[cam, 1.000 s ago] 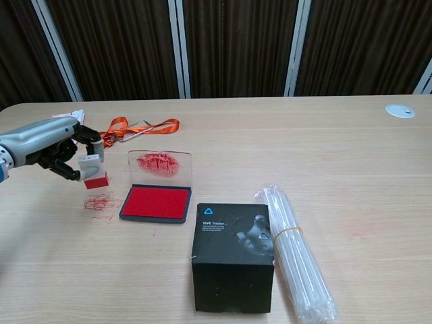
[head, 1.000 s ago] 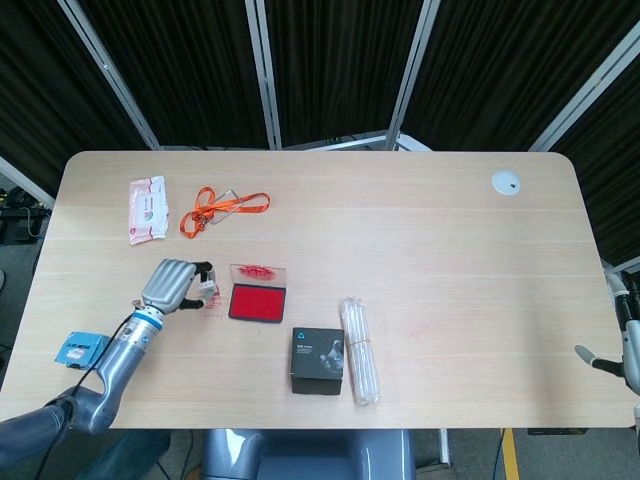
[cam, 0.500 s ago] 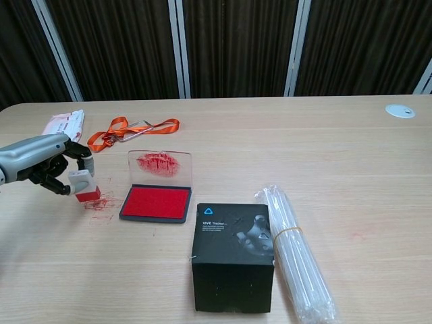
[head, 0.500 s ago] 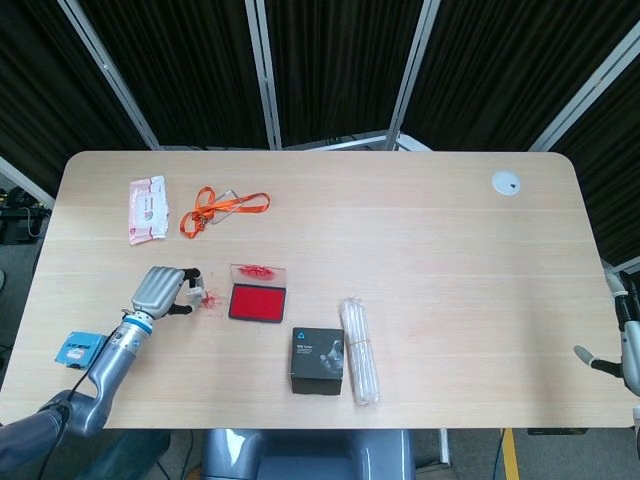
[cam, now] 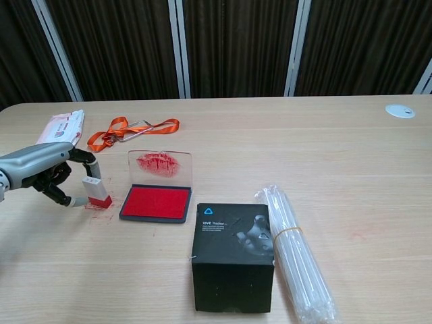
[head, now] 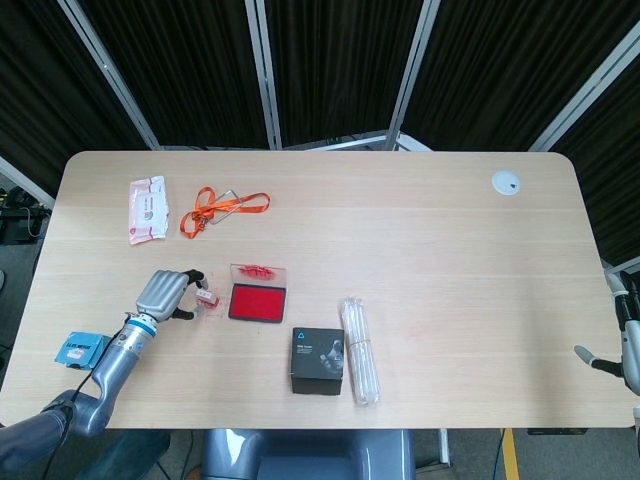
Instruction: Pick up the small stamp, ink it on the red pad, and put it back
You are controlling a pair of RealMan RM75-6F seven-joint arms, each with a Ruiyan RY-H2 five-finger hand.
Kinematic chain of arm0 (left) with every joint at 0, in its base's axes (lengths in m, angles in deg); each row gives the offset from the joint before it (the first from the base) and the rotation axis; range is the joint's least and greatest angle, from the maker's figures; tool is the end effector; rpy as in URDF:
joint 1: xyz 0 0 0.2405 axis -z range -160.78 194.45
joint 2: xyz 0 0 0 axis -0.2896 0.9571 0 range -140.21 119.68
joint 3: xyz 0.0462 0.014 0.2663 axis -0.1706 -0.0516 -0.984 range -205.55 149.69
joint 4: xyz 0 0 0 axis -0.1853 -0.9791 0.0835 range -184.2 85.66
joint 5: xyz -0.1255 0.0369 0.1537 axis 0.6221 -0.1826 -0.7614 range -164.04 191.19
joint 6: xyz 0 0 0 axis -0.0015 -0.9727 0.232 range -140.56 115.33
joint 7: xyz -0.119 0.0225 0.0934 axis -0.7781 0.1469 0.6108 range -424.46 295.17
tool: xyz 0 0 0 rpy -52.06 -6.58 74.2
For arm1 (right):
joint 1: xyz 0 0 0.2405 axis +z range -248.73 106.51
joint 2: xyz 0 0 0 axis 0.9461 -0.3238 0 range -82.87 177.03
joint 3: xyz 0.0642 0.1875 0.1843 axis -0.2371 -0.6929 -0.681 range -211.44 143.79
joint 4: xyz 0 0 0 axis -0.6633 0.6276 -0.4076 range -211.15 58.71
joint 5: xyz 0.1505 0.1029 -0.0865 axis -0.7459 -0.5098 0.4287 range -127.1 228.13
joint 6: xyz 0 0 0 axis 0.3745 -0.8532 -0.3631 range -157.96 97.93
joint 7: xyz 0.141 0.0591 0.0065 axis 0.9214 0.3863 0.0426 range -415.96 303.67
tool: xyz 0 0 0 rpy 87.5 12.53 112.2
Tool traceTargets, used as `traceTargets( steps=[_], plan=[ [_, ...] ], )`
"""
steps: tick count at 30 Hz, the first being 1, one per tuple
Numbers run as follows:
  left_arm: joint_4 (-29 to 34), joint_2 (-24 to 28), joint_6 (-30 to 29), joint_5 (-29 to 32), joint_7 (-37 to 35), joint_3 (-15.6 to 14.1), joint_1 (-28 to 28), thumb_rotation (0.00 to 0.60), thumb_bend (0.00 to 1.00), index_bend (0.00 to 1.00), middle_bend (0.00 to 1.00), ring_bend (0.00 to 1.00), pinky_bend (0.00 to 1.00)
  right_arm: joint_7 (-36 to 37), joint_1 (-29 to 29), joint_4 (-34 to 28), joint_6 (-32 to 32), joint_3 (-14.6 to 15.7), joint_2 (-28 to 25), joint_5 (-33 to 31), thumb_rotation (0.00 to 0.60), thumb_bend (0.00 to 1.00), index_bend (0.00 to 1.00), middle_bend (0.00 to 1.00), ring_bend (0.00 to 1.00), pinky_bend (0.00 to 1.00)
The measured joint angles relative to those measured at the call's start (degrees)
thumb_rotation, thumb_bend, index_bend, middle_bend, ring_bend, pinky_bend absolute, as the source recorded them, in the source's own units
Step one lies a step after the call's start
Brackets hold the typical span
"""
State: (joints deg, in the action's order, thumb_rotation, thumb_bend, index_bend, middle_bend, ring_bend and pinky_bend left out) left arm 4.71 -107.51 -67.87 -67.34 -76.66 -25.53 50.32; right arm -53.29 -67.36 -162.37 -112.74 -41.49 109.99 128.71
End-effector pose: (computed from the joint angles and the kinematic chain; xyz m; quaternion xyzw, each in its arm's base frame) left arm -0.2815 0.3461 -0.0320 -0.7136 -0.4386 -0.3488 0.4205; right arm -0.3590 -0.2003 0.2094 0.5433 -0.3857 0.3581 0.6541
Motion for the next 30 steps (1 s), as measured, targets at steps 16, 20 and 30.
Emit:
traceTargets(
  steps=[16,20,30],
  plan=[
    [5.1,4.1,-7.4,-1.9,0.9,0.8,-1.6,0.600,0.01,0.22,0.13,0.62,0.75,0.7,-0.2,-0.8,-0.5,0.2,-0.5,0.8,0.600,0.00,0.00,0.00,0.00,0.00],
    [9.9,7.7,-13.4,-2.5,2.4,1.8,-3.4,0.600,0.00,0.03,0.00,0.21,0.27,1.2,-0.3,-1.3,-1.1,0.3,-0.8,1.5,0.600,0.00,0.00,0.00,0.00,0.00],
    [29.4,19.2,-24.2,-0.6,18.5,1.6,-11.8,0.600,0.00,0.00,0.00,0.00,0.00,3.1,-0.8,-3.1,-2.8,1.0,-2.1,4.4,0.600,0.00,0.00,0.00,0.00,0.00]
  ],
)
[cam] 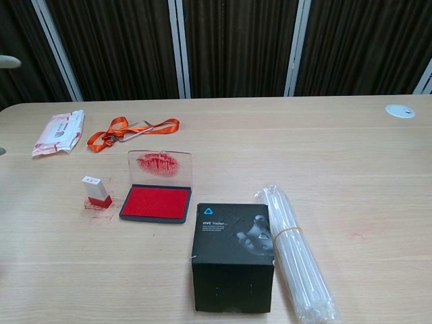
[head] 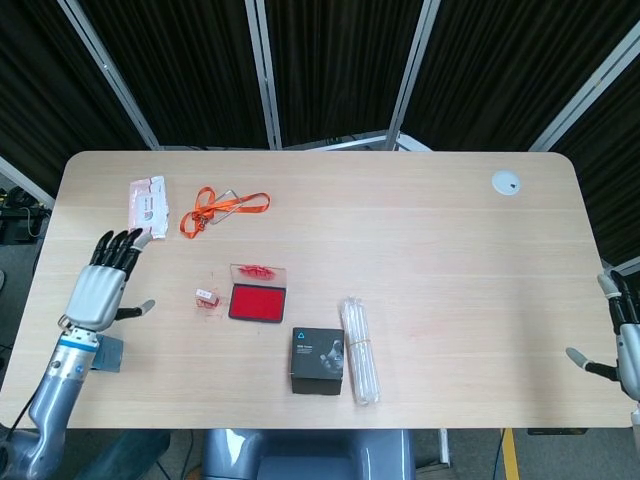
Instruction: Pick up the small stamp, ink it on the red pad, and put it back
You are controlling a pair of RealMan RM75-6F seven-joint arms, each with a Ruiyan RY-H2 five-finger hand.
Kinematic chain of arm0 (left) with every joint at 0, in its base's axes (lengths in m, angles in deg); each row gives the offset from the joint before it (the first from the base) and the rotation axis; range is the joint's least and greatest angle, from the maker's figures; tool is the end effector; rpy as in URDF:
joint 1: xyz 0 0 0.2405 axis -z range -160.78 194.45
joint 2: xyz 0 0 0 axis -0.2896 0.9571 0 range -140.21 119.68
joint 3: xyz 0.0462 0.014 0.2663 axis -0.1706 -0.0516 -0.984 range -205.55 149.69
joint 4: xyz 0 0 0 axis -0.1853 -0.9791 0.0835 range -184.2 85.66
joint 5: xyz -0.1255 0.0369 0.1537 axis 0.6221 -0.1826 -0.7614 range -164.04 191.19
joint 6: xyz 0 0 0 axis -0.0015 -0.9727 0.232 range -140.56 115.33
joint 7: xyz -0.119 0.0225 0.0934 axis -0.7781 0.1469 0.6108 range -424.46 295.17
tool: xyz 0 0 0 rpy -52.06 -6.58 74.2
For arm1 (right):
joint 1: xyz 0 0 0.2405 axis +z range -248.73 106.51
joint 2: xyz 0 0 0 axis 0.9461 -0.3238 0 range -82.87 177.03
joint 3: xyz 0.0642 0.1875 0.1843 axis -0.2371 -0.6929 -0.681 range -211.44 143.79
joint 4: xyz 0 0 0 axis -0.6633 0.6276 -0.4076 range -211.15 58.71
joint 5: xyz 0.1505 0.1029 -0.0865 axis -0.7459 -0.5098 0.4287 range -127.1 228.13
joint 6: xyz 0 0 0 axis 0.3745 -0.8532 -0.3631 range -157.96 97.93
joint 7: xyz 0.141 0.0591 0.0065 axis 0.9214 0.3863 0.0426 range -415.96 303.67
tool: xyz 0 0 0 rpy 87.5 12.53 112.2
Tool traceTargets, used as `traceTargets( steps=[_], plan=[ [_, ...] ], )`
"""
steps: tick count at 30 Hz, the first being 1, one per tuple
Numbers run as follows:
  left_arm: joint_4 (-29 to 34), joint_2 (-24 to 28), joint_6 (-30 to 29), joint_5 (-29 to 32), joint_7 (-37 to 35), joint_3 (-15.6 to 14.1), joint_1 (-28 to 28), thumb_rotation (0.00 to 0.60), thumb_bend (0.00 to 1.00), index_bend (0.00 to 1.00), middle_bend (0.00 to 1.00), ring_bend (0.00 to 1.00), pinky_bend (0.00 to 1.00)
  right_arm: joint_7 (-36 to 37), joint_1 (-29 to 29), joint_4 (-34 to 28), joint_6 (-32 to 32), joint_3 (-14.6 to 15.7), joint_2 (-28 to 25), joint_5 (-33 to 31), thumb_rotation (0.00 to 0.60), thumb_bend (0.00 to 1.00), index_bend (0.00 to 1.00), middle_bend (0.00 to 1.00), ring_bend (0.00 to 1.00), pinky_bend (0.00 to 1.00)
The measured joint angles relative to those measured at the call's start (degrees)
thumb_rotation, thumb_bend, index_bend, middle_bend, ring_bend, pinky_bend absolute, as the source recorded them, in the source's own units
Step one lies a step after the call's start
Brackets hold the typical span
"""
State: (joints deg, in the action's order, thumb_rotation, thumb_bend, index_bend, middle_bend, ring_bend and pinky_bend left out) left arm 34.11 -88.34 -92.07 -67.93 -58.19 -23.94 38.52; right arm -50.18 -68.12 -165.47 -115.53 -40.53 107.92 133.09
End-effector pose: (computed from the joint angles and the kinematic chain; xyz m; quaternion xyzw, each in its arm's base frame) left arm -0.2708 0.2843 0.0963 -0.6471 -0.3341 -0.4266 0.5363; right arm -0.3411 -0.1932 0.2136 0.5519 -0.3828 0.3959 0.6262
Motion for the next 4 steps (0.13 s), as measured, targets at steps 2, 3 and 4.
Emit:
traceTargets(
  steps=[2,3,4],
  plan=[
    [4.3,2.1,-3.6,0.2,4.0,-0.2,-2.4,0.600,0.00,0.00,0.00,0.00,0.00,0.4,-0.1,-0.1,-0.4,0.0,-0.2,0.3,0.600,0.00,0.00,0.00,0.00,0.00],
    [6.0,3.0,-5.5,0.2,5.9,-0.3,-3.6,0.600,0.00,0.00,0.00,0.00,0.00,0.5,-0.1,-0.1,-0.5,0.0,-0.3,0.5,0.600,0.00,0.00,0.00,0.00,0.00],
    [6.8,3.4,-6.3,0.2,6.5,-0.4,-4.2,0.600,0.00,0.00,0.00,0.00,0.00,0.7,-0.2,-0.2,-0.8,0.0,-0.4,0.6,0.600,0.00,0.00,0.00,0.00,0.00]
  ],
)
